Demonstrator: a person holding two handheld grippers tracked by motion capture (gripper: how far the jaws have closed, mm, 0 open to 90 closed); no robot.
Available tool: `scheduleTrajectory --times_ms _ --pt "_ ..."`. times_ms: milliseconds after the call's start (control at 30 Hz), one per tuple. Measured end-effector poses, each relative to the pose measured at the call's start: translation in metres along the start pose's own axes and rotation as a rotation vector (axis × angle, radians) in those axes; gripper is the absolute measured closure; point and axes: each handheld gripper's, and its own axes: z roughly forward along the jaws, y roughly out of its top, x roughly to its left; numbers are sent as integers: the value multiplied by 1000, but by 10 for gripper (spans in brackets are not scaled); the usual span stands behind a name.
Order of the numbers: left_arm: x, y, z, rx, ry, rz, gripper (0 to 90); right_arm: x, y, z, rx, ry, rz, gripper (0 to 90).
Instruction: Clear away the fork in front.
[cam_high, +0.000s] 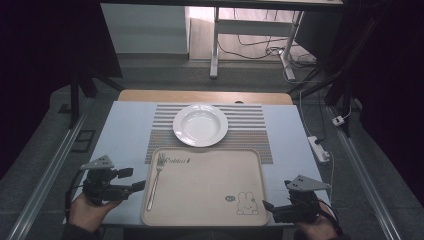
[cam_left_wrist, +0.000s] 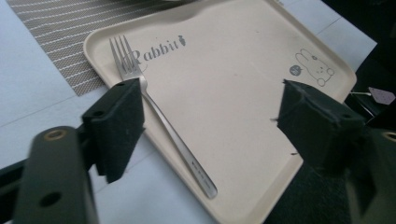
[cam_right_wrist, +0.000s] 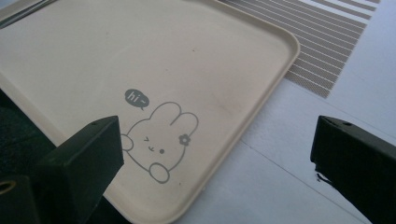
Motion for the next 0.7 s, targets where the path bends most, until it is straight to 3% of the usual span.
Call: scheduleTrajectory --times_ms 167,367,500,633,700 --pt "-3 -15 -15 -21 33 -3 137 -4 -6 -6 -5 -8 28 24" --pt "-2 -32 -26 3 90 -26 55 -6 -13 -10 10 -18 49 20" --pt "-3 -40 -32 12 143 -15 10 -7 -18 -12 22 -25 60 18" --pt "-3 -46 -35 42 201 -14 2 -7 -20 -14 28 -34 71 18" --pt "-2 -49 -37 59 207 -27 1 -7 -20 -15 36 -38 72 18"
